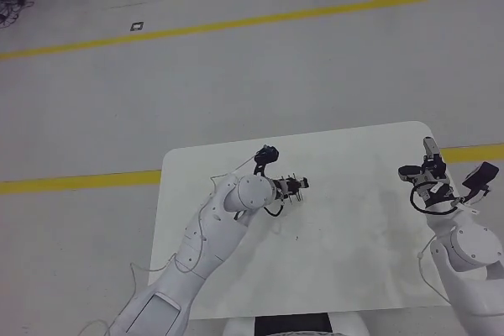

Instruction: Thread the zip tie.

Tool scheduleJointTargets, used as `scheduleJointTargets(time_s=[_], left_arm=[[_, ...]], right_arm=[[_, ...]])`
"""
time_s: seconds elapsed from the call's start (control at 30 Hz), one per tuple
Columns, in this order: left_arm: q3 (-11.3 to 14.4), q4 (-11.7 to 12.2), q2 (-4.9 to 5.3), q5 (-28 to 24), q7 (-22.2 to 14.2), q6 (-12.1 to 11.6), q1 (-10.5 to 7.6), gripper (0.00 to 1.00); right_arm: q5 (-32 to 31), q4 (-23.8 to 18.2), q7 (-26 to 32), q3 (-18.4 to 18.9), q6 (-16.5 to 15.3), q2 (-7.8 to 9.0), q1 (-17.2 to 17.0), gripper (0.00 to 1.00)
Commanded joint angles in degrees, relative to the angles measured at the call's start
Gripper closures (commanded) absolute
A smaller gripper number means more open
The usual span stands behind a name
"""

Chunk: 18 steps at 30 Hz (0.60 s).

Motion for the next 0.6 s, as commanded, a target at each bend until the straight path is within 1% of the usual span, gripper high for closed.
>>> scheduleJointTargets(time_s=[0.0,0.1,0.23,0.4,0.57], left_arm=[[-0.27,0.79,-0.20,0.12,-0.33,0.00,0.01,0.55],[-0.35,2.02,-0.64,-0.07,-0.40,0.00,-0.23,0.60],[-0.62,2.99,-1.06,-0.07,0.17,0.00,-0.62,0.60],[-0.88,4.33,-1.59,1.52,0.32,0.00,-1.06,0.60],[-1.59,4.73,-2.14,2.16,-0.05,0.00,-0.99,0.62]], right_arm=[[0.00,0.00,0.00,0.00,0.00,0.00,0.00,0.00],[0.00,0.00,0.00,0.00,0.00,0.00,0.00,0.00],[0.00,0.00,0.00,0.00,0.00,0.00,0.00,0.00],[0.00,0.00,0.00,0.00,0.00,0.00,0.00,0.00],[0.00,0.00,0.00,0.00,0.00,0.00,0.00,0.00]])
